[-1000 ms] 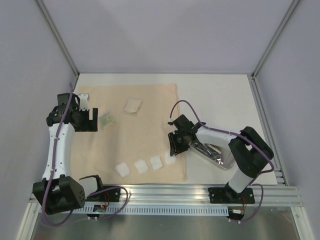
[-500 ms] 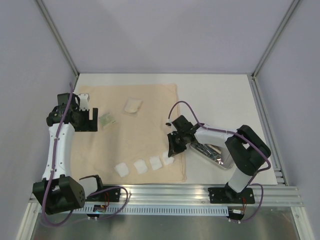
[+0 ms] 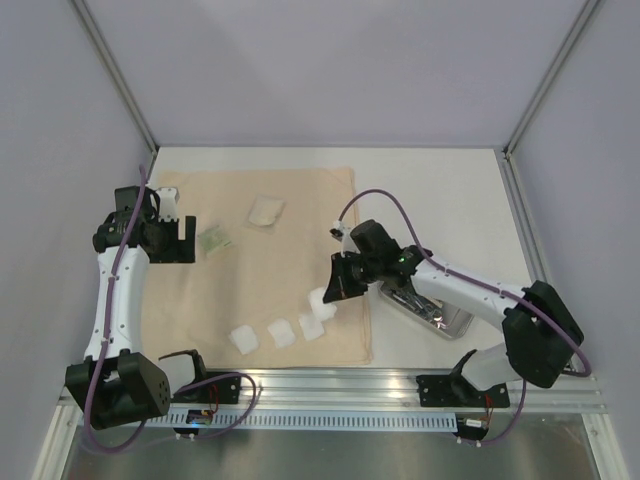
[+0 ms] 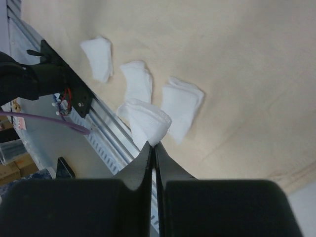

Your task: Prepare the surgical pack

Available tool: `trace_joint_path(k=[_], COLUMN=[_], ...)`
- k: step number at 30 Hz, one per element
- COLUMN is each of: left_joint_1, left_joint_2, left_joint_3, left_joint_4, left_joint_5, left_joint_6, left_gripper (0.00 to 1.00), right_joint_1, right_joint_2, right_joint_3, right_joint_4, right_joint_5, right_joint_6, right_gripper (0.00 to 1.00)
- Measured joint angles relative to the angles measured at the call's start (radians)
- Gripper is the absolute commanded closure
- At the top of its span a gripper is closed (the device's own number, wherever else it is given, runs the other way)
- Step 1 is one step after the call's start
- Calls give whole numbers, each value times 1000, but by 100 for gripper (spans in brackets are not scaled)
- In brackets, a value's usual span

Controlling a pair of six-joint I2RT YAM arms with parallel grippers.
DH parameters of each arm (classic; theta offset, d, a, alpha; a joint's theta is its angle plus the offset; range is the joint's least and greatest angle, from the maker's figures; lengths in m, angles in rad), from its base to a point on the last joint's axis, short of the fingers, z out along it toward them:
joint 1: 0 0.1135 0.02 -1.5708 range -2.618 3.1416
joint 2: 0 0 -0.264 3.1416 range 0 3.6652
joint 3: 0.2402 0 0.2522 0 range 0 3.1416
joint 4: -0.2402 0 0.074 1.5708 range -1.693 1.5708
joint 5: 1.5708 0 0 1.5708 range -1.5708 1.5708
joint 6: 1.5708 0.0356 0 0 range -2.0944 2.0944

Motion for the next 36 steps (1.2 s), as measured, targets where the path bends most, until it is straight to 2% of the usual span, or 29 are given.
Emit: trace_joint_path(k=[7, 22, 25, 26, 29, 32, 36], left_joint_1=[0, 0, 0, 0, 0, 0, 0], left_joint_2=[-7, -21, -21, -21, -21, -21, -21], left_joint_3=[0, 0, -1, -2, -5, -6, -6], left_joint_4=[0, 0, 0, 0, 0, 0, 0], left_joint_5=[0, 0, 0, 0, 0, 0, 0], left_joint_6=[0, 0, 0, 0, 0, 0, 0], left_gripper=[6, 6, 6, 6, 6, 6, 6], right_joint_1=[51, 51, 51, 51, 52, 52, 53], right_joint_2=[92, 323, 340, 340, 338, 322, 286], right_joint_3=[-8, -8, -8, -8, 11, 29, 33], right_joint_4=[139, 206, 202, 197, 158, 109, 55], right_joint_5=[-80, -120, -119, -116, -92, -54, -11], right_joint_6=[110, 150, 148, 145, 126, 103, 84], right_gripper=[99, 99, 88, 79, 67, 63, 63])
